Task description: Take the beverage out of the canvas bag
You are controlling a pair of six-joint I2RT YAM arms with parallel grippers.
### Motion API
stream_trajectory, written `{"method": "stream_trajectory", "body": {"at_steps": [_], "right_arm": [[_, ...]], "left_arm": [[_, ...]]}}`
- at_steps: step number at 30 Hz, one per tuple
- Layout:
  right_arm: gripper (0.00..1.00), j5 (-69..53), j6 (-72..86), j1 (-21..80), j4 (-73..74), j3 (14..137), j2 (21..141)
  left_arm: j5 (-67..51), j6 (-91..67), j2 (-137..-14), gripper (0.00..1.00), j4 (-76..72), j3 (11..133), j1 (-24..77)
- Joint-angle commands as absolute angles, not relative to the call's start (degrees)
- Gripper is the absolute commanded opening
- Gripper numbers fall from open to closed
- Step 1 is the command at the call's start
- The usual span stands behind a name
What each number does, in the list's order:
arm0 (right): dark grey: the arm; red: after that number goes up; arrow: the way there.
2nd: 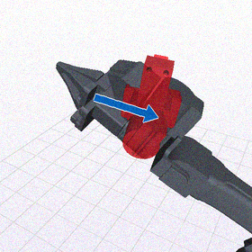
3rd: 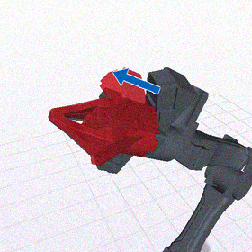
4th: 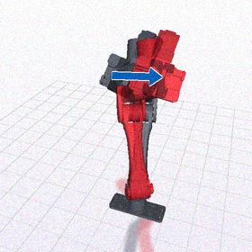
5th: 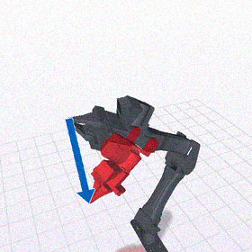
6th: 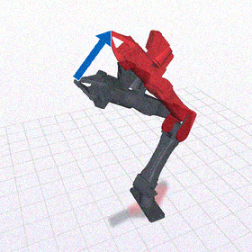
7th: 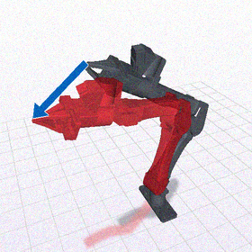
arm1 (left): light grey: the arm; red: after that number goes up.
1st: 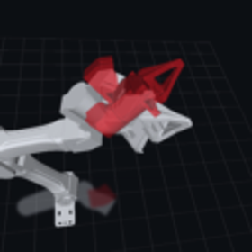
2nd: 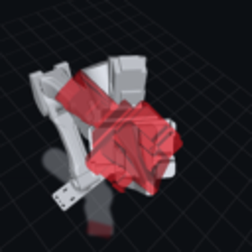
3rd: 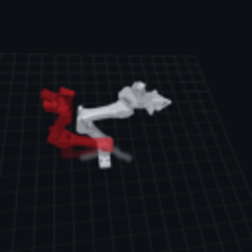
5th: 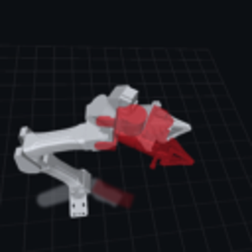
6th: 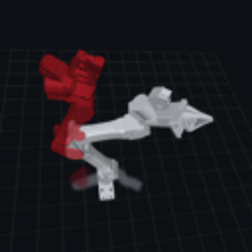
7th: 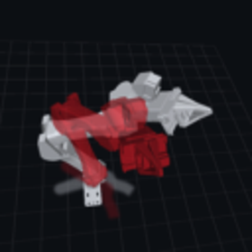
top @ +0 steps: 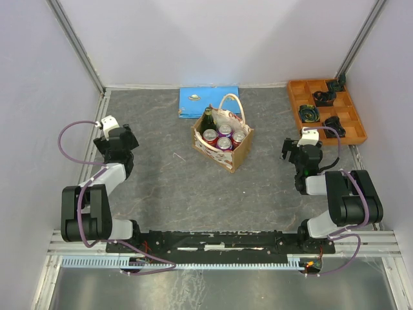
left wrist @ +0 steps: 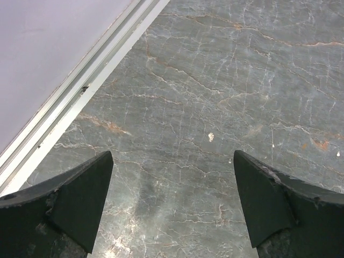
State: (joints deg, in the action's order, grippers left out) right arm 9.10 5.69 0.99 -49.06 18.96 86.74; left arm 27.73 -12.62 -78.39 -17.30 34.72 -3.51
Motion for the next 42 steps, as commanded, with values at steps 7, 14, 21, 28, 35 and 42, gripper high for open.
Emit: {"method": "stream_trajectory", "body": {"at_steps": [7, 14, 21, 28, 35, 42], "right_arm": [[0.99, 8.9, 5.0, 1.0, -51.0, 20.2, 86.6], [0.99, 8.9, 5.0, 1.0, -51.0, 20.2, 86.6], [0.99, 8.9, 5.1, 1.0, -51.0, 20.2, 86.5], [0.99, 8.9, 5.1, 1.0, -51.0, 20.2, 86.5], [0.99, 8.9, 5.0, 1.0, -51.0, 20.2, 86.5], [0.99, 8.9, 5.1, 0.9, -51.0, 20.2, 86.6]], "left_arm": [[29.9, -14.8, -79.9, 0.99, -19.8, 36.4, -3.5], [29.9, -14.4, -81.0, 0.99, -19.9, 37.1, -3.5], [28.6, -13.5, -81.8, 0.99, -20.4, 38.3, -3.5], [24.2, -12.4, -80.5, 0.99, -18.6, 40.2, -3.5], [7.9, -10.7, -78.9, 0.99, -15.4, 46.1, -3.2], [6.5, -7.6, -78.8, 0.99, -14.4, 53.3, 4.6]]}}
